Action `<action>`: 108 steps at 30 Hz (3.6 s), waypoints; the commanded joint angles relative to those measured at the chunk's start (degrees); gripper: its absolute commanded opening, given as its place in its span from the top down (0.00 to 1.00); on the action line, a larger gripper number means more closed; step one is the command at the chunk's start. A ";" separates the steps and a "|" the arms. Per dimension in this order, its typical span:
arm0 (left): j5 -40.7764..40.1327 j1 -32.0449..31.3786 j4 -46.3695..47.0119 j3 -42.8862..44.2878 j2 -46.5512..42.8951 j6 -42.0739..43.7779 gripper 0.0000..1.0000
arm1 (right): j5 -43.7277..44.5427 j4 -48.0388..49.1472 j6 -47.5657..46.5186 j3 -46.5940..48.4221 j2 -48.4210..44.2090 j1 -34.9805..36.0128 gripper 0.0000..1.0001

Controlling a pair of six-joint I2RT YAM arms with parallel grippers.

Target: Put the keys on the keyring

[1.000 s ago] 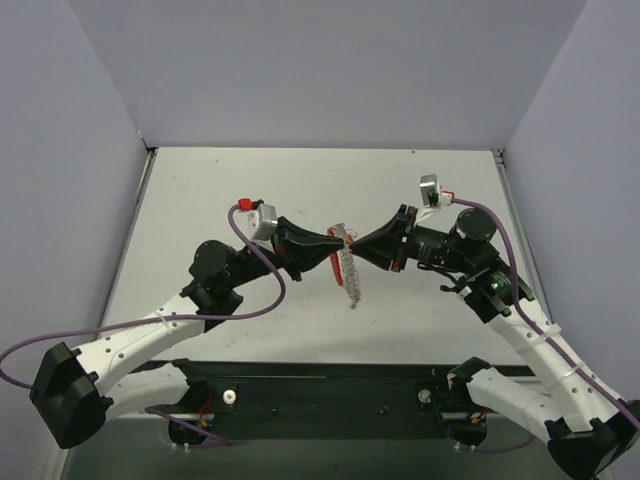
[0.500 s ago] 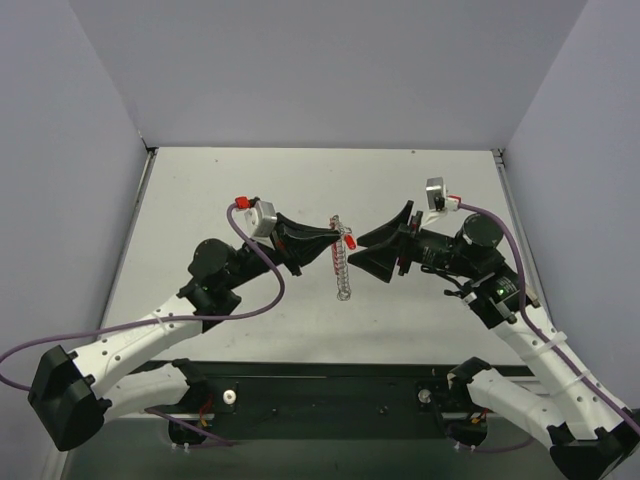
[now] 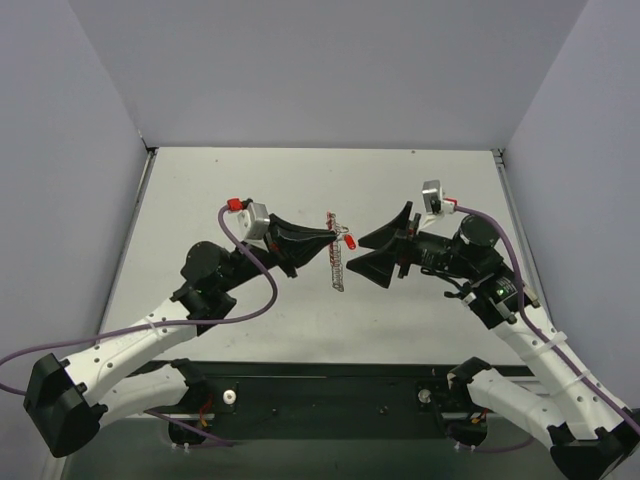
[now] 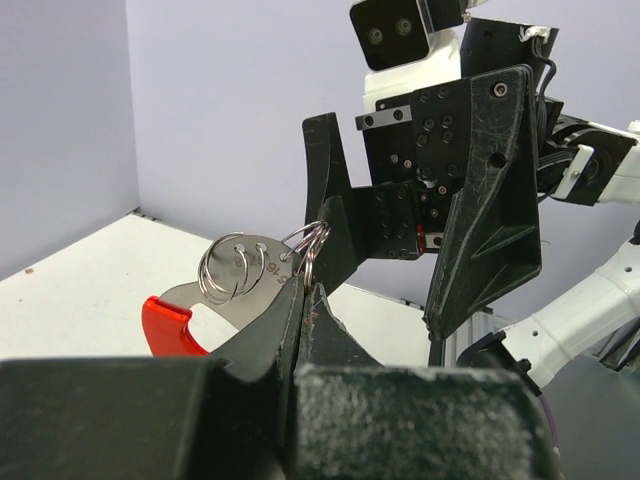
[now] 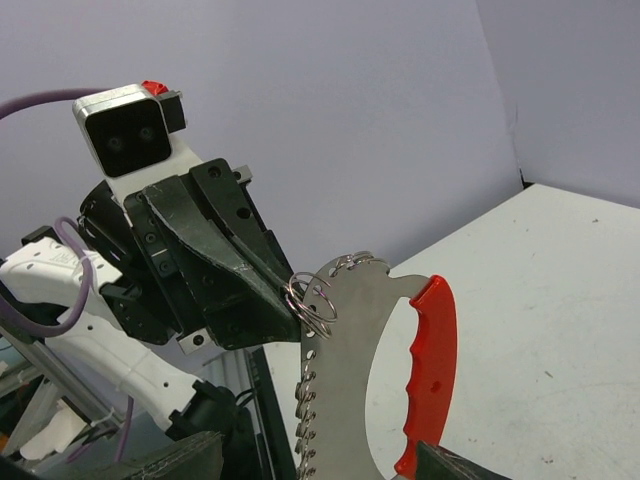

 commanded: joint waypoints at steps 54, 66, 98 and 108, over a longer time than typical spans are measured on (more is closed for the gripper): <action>10.04 -3.68 17.99 -19.18 -4.82 49.63 1.00 | -24.62 33.64 17.34 3.61 14.53 -7.80 0.54; 24.99 -3.86 31.87 -23.76 -4.30 58.52 1.00 | -26.64 49.03 27.91 1.06 16.99 -10.88 0.58; 20.87 -3.77 27.57 -22.09 -5.35 58.26 1.00 | -22.43 24.71 10.00 -1.14 8.91 -8.69 0.13; 16.21 -4.38 24.41 -22.09 -7.20 60.37 1.00 | -16.80 10.10 3.74 -0.97 6.18 0.01 0.15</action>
